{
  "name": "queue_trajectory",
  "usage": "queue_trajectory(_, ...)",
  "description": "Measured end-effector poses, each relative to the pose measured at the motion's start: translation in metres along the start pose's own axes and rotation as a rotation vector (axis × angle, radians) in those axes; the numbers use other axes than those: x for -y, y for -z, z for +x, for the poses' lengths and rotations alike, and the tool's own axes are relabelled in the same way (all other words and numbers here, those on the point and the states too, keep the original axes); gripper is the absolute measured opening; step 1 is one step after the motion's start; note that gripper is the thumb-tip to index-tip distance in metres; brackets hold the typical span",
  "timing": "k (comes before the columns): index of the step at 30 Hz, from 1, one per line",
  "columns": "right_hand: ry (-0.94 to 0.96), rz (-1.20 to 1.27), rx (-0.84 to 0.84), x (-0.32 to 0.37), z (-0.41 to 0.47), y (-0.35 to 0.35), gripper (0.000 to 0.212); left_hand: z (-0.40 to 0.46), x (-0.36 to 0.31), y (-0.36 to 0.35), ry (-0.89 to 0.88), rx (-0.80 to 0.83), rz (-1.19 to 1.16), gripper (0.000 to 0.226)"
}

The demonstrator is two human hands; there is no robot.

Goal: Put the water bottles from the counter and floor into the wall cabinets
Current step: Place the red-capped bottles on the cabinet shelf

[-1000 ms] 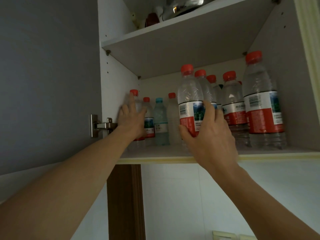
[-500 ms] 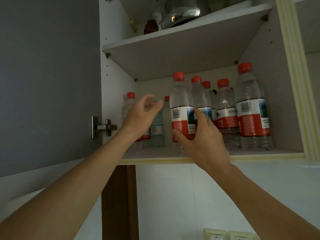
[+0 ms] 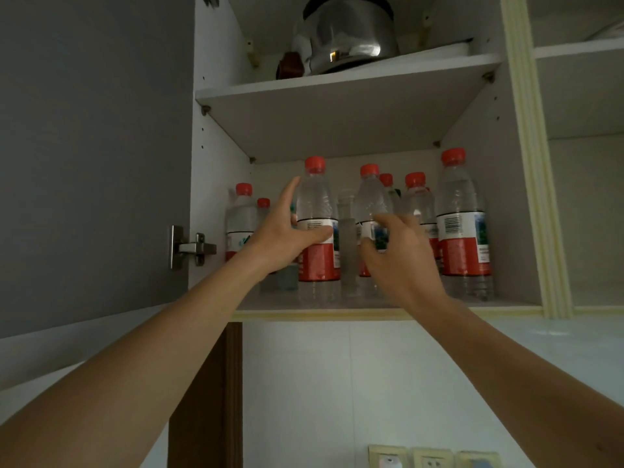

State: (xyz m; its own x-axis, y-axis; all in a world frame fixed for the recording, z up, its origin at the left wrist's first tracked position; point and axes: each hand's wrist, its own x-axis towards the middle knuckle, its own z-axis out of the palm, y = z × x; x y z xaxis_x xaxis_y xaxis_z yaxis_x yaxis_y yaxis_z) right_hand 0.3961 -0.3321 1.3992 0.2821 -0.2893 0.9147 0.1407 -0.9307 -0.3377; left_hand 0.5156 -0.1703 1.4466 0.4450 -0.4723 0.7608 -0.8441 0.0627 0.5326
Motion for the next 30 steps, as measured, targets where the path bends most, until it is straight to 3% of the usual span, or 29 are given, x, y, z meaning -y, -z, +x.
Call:
queue_trajectory(4, -0.134, -0.151, 0.122, -0.001, 0.005, -0.001, 0.069, 0.003, 0.01, 0.008, -0.016, -0.034, 0.139, 0.105)
queue_trajectory(10, -0.223, -0.159, 0.191, -0.001, 0.002, -0.012, 0.085, 0.003, 0.023, 0.015, 0.034, -0.002, 0.456, 0.121)
queue_trajectory(19, -0.175, -0.065, 0.213, 0.002, 0.005, -0.011, 0.084, 0.017, 0.043, 0.025, 0.064, -0.022, 0.875, 0.11)
queue_trajectory(30, -0.124, 0.024, 0.329, 0.027, 0.011, -0.037, 0.078, 0.021, 0.077, 0.028, -0.076, -0.143, 1.02, 0.107)
